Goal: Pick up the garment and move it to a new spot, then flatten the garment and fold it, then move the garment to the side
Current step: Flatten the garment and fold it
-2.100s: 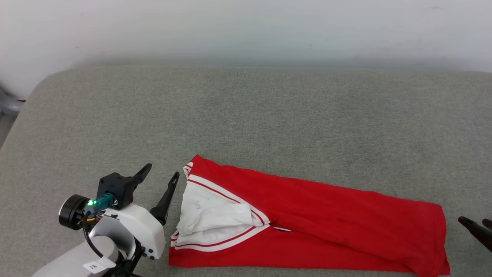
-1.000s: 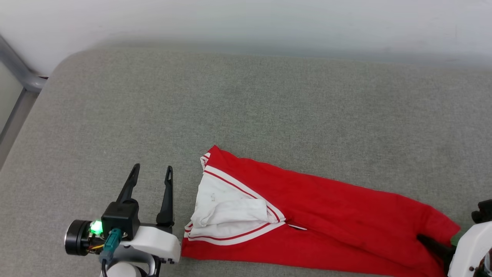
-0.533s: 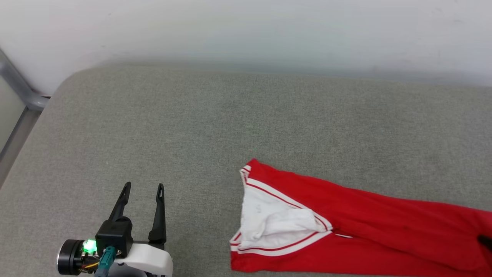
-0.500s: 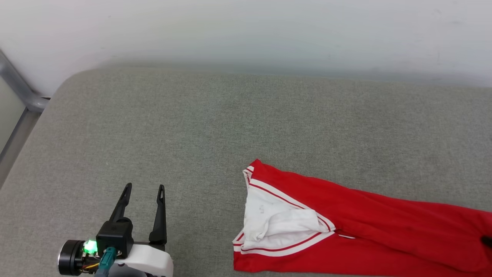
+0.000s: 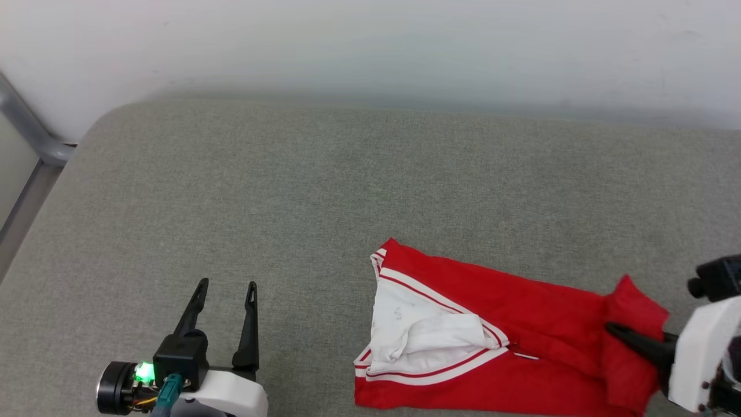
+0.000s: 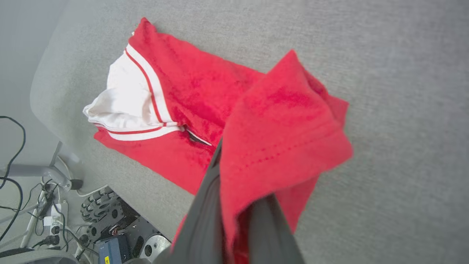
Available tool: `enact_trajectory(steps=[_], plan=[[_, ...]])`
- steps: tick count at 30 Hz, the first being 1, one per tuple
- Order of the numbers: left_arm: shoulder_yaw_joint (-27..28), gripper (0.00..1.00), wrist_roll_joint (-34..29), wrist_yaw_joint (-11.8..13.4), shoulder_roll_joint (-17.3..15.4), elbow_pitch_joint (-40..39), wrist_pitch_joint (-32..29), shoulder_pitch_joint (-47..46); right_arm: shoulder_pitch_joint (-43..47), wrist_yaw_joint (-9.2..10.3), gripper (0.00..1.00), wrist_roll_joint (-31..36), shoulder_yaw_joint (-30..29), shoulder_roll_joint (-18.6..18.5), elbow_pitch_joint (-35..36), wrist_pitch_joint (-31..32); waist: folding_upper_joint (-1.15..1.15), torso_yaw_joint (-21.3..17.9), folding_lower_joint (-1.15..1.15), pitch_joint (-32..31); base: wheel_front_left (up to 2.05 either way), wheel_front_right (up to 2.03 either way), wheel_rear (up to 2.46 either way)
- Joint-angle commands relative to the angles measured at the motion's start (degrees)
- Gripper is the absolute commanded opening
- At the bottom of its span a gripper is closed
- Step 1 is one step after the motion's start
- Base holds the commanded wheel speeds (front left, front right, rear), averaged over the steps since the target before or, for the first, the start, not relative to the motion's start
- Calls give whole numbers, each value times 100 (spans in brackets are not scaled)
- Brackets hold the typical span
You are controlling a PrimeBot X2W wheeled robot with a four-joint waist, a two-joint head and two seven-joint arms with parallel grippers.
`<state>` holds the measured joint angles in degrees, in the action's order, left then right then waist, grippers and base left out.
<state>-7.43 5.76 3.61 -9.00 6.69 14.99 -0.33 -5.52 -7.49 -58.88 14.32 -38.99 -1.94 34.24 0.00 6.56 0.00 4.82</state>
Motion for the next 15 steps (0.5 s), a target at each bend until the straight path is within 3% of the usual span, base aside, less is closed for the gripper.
enact_trajectory(steps=[1, 7, 15], plan=[[14, 100, -48, -36, 32, -9, 26, -43, -210, 1, 0, 131, 119, 114, 148, 81, 0, 29, 0, 56, 0, 0, 0], [51, 100, -159, -161, 175, -12, 26, -230, -1068, 1, 0, 661, 823, 542, 390, 443, 0, 135, 0, 325, 0, 0, 0], [90, 100, -235, -289, 325, 47, 26, -484, -2310, 1, 0, 1057, 2020, 1210, 27, 447, 0, 271, 0, 639, 0, 0, 0]])
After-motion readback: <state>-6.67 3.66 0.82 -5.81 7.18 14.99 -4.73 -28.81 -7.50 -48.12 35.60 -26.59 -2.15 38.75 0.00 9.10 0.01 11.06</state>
